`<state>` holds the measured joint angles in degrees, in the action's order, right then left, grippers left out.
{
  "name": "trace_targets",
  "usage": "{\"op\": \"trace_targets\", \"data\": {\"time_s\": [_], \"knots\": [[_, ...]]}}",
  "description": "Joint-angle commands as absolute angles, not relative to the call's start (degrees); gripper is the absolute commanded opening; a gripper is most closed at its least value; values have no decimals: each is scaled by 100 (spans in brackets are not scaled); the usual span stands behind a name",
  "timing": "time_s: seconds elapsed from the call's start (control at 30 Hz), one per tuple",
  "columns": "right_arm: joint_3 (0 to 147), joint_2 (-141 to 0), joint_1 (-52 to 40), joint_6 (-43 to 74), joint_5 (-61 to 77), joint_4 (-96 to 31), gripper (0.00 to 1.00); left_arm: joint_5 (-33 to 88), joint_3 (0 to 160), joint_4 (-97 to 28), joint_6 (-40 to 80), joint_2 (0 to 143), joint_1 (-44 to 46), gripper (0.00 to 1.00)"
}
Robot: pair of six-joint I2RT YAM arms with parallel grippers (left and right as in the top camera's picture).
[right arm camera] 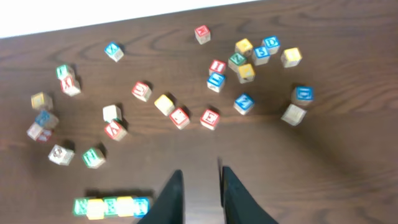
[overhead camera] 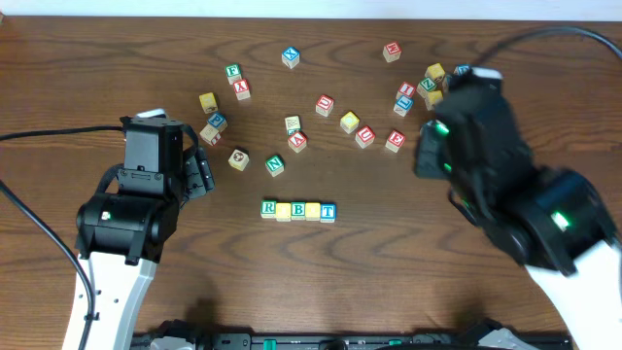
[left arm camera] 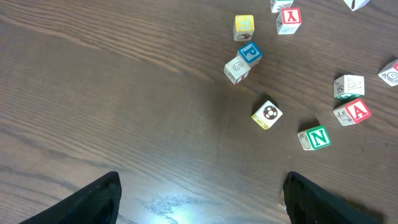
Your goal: Spell out ROBOT
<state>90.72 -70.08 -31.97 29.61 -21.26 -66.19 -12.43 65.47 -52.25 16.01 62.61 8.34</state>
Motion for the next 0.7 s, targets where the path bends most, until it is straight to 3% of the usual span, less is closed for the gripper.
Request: {"op": "trace_targets", "data": {"time_s": [0.0, 0.13, 0.2, 0.27, 0.3, 0.33, 0.67], "knots": [[8431, -6654, -3142, 2591, -2102, -6523, 21, -1356, 6661, -5229, 1503, 6248, 810, 82], [7459, -6226, -3142, 2565, -2082, -6064, 36, -1356, 6661, -5229, 1503, 6248, 810, 82], [7124, -6097, -3142, 2565, -2012, -5839, 52, -1356, 6661, -5229, 1503, 6248, 810, 82], [6869, -6005, -3142, 2567, -1885, -5642, 75, -1356, 6661, -5229, 1503, 6248, 810, 82], [6772, -5983, -3142, 2567, -1826, -5575, 91, -1356, 6661, -5229, 1503, 6248, 810, 82], [6709, -5983, -3142, 2569, -1782, -5535, 99, -1358, 6661, -5227, 1503, 6248, 810, 82], [6657, -6114, -3144, 2565, -1761, -5658, 99, -1358, 6661, -5229, 1503, 6248, 810, 82]]}}
